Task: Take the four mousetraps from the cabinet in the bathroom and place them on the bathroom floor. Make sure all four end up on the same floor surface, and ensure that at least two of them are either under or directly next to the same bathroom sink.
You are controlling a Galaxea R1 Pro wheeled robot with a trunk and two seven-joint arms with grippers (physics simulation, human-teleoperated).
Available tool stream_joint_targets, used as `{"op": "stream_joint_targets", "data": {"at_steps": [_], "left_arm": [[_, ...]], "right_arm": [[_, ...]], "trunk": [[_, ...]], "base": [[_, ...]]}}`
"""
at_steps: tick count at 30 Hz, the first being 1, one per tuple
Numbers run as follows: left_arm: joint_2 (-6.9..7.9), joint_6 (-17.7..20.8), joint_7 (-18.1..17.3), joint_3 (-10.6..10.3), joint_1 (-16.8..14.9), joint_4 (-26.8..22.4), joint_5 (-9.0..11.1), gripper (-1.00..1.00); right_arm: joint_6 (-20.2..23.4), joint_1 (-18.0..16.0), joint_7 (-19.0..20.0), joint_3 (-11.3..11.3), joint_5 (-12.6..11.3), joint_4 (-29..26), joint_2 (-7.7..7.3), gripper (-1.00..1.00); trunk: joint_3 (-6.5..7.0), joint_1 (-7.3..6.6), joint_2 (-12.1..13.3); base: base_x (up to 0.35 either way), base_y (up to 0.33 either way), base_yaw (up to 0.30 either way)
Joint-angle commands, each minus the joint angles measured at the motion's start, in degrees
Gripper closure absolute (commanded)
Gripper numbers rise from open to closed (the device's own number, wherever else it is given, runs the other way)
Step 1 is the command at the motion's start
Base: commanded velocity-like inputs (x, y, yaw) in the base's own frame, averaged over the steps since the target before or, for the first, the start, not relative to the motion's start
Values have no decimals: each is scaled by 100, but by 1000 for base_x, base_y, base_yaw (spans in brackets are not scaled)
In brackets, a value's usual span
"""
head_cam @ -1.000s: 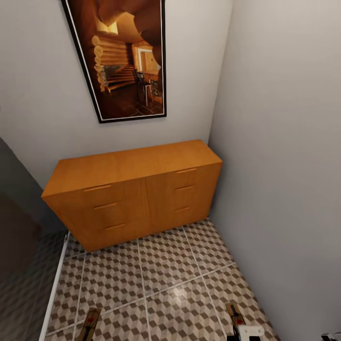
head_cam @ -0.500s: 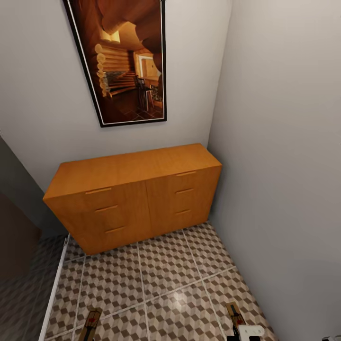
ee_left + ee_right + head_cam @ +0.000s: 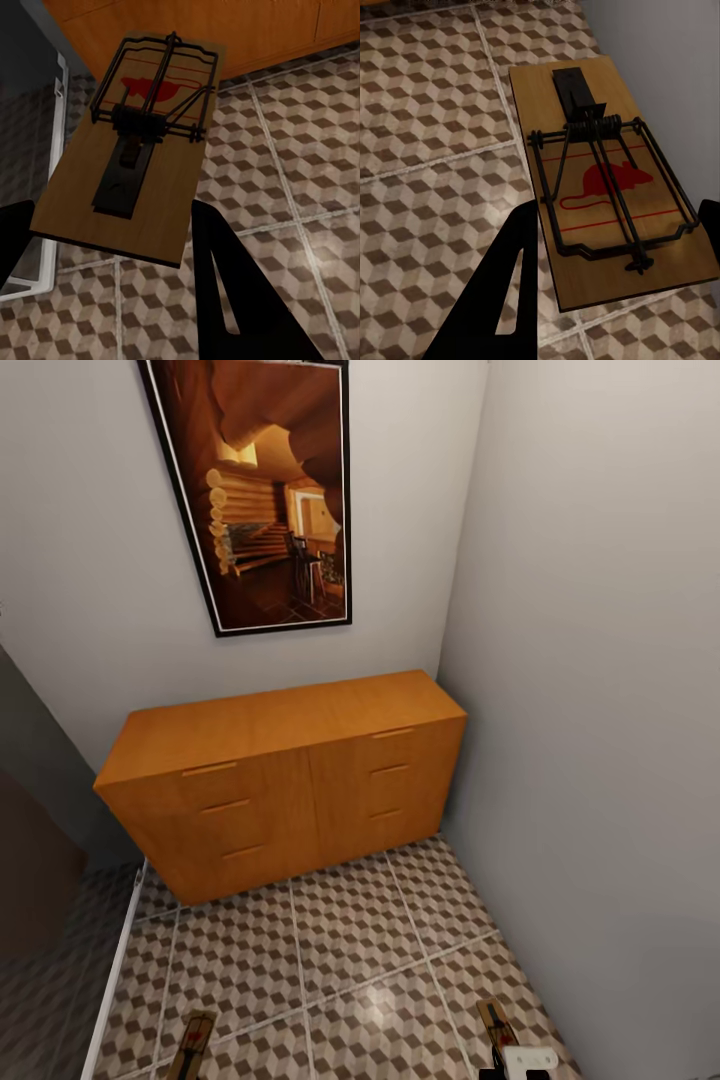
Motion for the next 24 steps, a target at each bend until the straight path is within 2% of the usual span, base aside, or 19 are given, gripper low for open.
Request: {"op": "stream_joint_targets", "data": {"at_steps": [1,24], "left_arm": [[-2,0,63,-50,-4,1,6,100],[-4,0,63,-50,-4,63,6,100]], "right_arm": [[-17,-4,-35,50,-47,3,-4,100],[-17,-4,-35,52,-47,3,-4,100]], "trunk": [[1,2,-8],[215,2,-8]], "base": [[0,0,0],[0,0,0]]}}
